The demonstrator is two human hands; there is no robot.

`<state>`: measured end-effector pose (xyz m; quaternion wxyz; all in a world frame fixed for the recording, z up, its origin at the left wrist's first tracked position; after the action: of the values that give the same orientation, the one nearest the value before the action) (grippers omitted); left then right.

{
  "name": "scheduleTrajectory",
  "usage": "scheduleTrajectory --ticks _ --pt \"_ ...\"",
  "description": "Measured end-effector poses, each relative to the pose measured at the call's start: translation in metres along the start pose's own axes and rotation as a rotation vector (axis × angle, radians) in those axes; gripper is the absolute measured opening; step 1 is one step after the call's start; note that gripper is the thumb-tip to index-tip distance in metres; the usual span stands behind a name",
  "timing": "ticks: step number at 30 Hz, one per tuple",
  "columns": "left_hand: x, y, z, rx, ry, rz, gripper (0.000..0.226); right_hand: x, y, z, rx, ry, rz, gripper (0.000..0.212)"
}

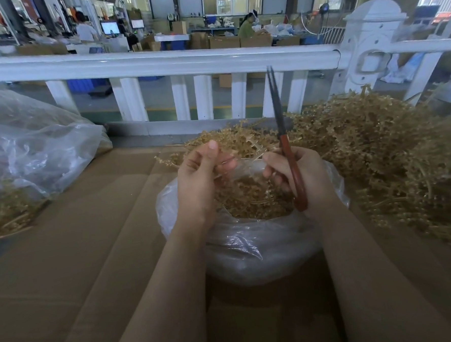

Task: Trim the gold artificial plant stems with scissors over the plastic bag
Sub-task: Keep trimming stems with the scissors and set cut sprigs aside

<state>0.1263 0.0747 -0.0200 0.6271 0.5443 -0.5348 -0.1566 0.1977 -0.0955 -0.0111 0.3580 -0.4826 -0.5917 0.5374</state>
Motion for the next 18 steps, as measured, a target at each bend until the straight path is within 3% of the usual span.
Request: scheduleTrajectory --ticks 3,6,9,18 --pt "0.004 -0.011 -0.001 -0.184 -0.062 -0.012 0.061 -0.006 -0.001 0.000 -0.042 0.031 -0.143 0.014" --pt "0.008 -0.018 0.002 -0.274 -0.128 -0.048 0.041 -0.012 0.002 -0.002 -0.050 0.083 -0.198 0.018" --pt "0.012 -0.017 0.004 -0.246 -0.170 -0.083 0.017 -0.013 0.005 -0.005 -0.049 0.102 -0.255 0.018" --pt "0.011 -0.009 0.004 -0.132 -0.180 -0.039 0.011 -0.014 0.006 -0.006 -0.065 0.094 -0.242 0.018"
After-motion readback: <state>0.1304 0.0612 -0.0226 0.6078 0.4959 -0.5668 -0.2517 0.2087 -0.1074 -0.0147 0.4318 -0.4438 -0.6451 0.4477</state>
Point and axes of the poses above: each hand's wrist, its own z-axis away from the middle knuckle, its own x-axis out of the palm, y = z × x, the point moved 6 cm from there along -z, towards the middle knuckle, and after that the axes turned 7 degrees about z, right-handed, at the moved point
